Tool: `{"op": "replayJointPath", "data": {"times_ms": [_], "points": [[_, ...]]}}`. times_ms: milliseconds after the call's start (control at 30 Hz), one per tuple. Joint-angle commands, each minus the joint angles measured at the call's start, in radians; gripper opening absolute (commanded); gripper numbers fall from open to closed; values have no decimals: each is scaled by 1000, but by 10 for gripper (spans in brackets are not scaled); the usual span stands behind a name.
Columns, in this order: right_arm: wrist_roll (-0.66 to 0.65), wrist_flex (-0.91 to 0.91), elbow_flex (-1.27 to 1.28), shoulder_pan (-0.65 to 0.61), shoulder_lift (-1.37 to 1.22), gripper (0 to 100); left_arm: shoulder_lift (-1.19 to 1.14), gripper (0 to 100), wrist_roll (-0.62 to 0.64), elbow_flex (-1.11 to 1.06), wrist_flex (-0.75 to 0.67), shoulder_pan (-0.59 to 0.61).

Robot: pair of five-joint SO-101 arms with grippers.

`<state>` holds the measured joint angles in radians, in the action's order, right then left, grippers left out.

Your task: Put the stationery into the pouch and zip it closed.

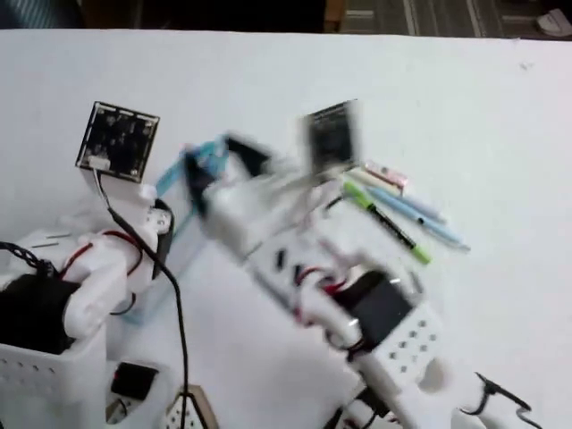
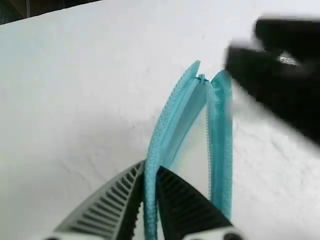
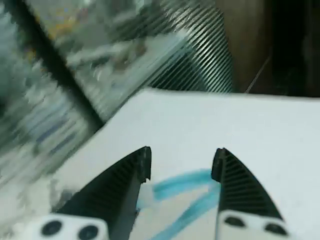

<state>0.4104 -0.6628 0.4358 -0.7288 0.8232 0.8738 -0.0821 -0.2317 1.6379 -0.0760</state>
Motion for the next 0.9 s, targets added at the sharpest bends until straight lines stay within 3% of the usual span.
{"op": "replayJointPath", "data": {"times_ms": [0,133,267,400,667,867], "points": [[-37,-21,-74,295,22,164,-2,22,11,0,-17,15],[-259,-134,-25,490,-44,127,2,22,11,3,-11,15],[-660,-263,75,555,-228,127,2,22,11,0,-15,13],[-937,-266,107,604,-444,127,4,22,11,0,-15,13],[-1112,-102,75,644,-918,127,4,22,11,0,-11,13],[-1117,-101,-63,657,-1125,123,-1,22,11,-2,-15,13]]}}
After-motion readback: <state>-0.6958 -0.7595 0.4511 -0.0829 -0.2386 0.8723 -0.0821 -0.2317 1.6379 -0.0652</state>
